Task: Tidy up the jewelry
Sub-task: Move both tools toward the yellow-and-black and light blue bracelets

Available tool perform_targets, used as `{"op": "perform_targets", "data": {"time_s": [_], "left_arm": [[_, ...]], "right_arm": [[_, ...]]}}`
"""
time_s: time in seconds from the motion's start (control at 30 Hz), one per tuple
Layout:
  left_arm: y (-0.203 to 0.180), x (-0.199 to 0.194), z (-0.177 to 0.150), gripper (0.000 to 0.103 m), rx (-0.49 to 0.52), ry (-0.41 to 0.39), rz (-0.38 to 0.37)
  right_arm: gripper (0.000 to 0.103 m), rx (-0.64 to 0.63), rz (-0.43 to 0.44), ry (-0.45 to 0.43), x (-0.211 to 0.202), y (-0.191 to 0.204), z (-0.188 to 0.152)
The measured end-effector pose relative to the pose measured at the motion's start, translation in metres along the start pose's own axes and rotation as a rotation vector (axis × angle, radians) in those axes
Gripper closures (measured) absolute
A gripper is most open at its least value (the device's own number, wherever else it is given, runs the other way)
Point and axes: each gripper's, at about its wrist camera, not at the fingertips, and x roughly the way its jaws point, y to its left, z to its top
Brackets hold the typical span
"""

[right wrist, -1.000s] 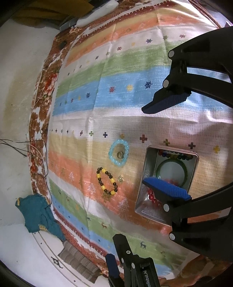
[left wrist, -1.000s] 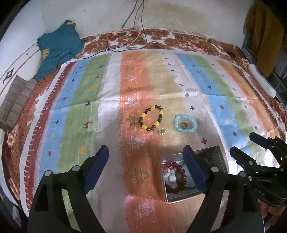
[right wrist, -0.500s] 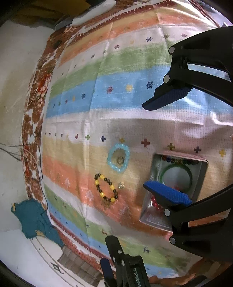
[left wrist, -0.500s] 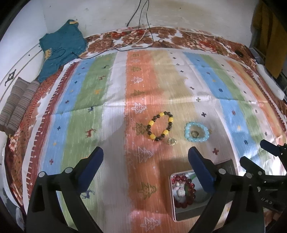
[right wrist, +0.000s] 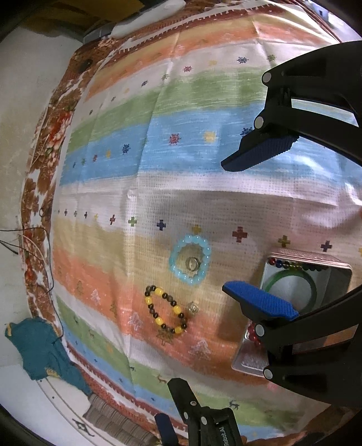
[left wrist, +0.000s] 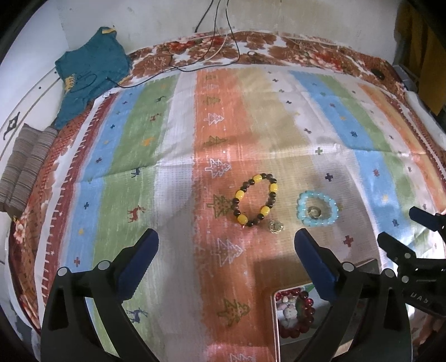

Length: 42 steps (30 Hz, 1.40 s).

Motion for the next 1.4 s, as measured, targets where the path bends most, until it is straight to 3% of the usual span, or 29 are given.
{"op": "perform_targets", "data": {"time_s": [1.4], "left_arm": [[-0.008, 0.094, 0.030, 0.007, 0.084, 0.163, 0.032]], "right_arm": [[0.022, -0.024, -0.031, 0.156, 0.087, -0.004, 0.034]]}}
